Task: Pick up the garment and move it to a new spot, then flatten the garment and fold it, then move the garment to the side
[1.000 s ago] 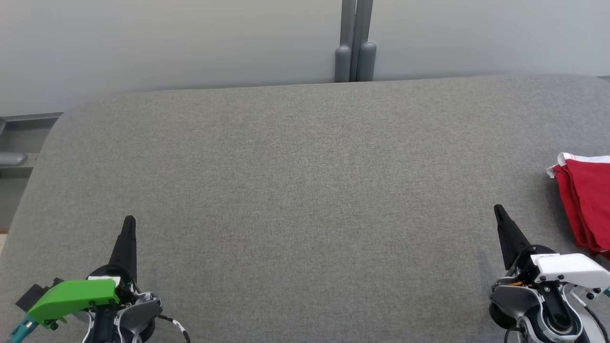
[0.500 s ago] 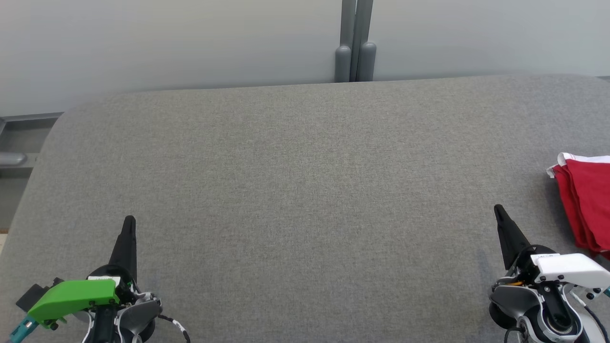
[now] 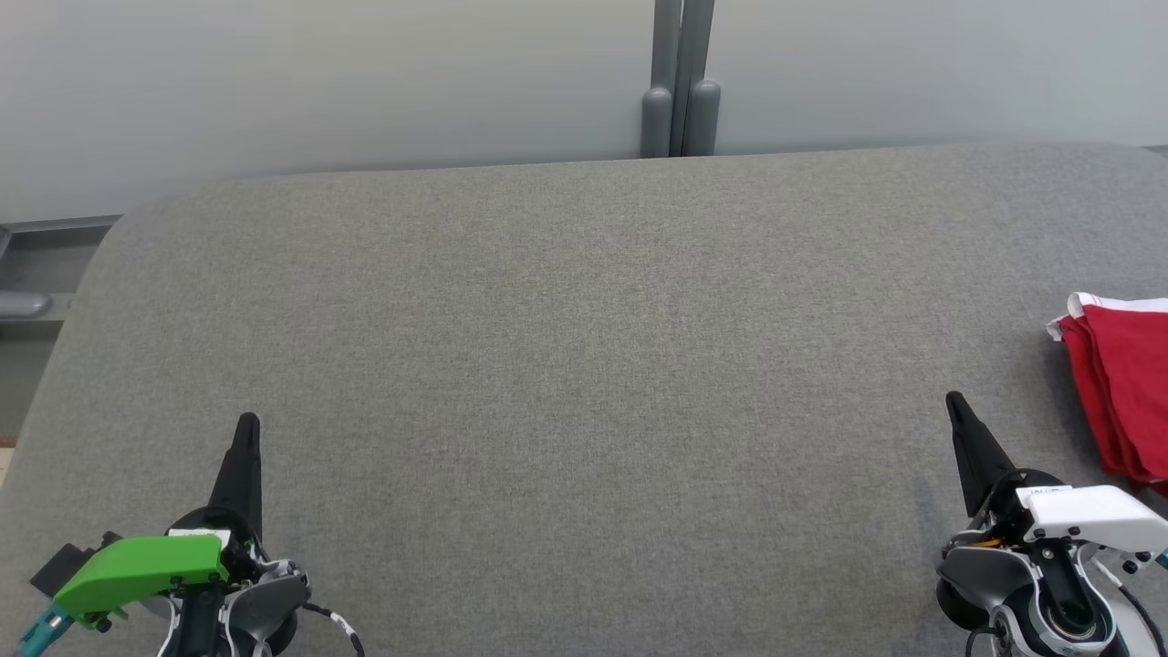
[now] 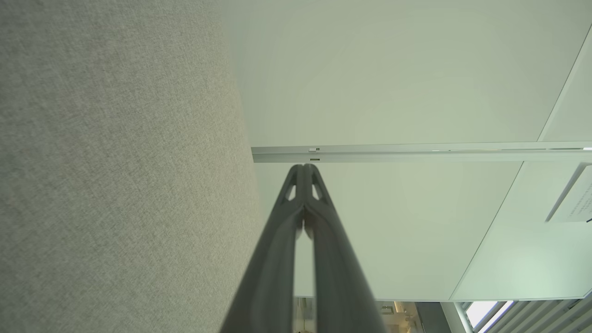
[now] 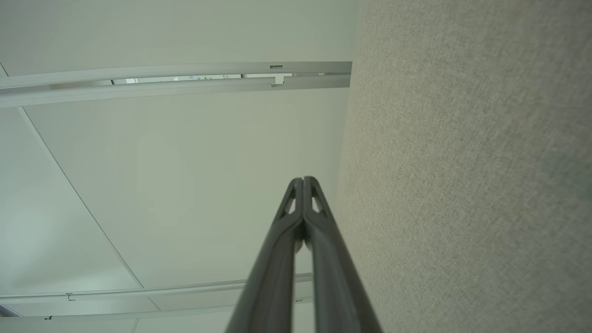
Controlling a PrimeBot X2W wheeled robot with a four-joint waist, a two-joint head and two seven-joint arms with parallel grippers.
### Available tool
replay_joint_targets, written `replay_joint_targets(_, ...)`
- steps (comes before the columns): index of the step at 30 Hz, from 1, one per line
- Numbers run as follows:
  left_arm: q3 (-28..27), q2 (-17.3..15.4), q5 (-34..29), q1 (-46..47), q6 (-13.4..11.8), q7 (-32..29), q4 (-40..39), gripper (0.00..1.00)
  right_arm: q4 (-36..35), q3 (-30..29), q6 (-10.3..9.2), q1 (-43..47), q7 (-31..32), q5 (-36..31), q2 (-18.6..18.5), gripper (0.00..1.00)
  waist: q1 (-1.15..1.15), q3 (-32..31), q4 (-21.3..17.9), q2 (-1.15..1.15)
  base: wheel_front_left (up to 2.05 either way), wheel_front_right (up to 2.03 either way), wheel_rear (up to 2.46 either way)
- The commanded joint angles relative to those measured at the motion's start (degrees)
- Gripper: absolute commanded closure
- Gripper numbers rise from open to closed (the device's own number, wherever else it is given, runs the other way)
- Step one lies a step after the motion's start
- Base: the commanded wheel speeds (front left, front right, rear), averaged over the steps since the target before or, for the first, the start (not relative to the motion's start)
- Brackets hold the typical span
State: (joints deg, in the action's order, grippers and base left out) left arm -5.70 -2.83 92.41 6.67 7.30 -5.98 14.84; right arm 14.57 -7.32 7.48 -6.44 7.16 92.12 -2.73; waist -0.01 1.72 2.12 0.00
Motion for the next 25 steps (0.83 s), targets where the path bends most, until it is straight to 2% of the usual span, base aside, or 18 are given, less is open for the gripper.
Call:
replay_joint_targets(1, -0.24, -0.03, 0.05, 0.62, 0.36, -0.16, -0.26, 1.00, -0.17, -0.13, 0.02, -0.53, 0.12, 0.29, -0.29, 1.00, 0.01, -1.51, -2.12, 0.00, 0.00, 0.00, 0.00)
replay_joint_targets(25, -0.23, -0.03, 0.05, 0.62, 0.36, -0.16, -0.26, 1.00, -0.17, -0.13, 0.02, -0.53, 0.12, 0.29, -0.29, 1.00, 0.01, -1.51, -2.12, 0.00, 0.00, 0.00, 0.00)
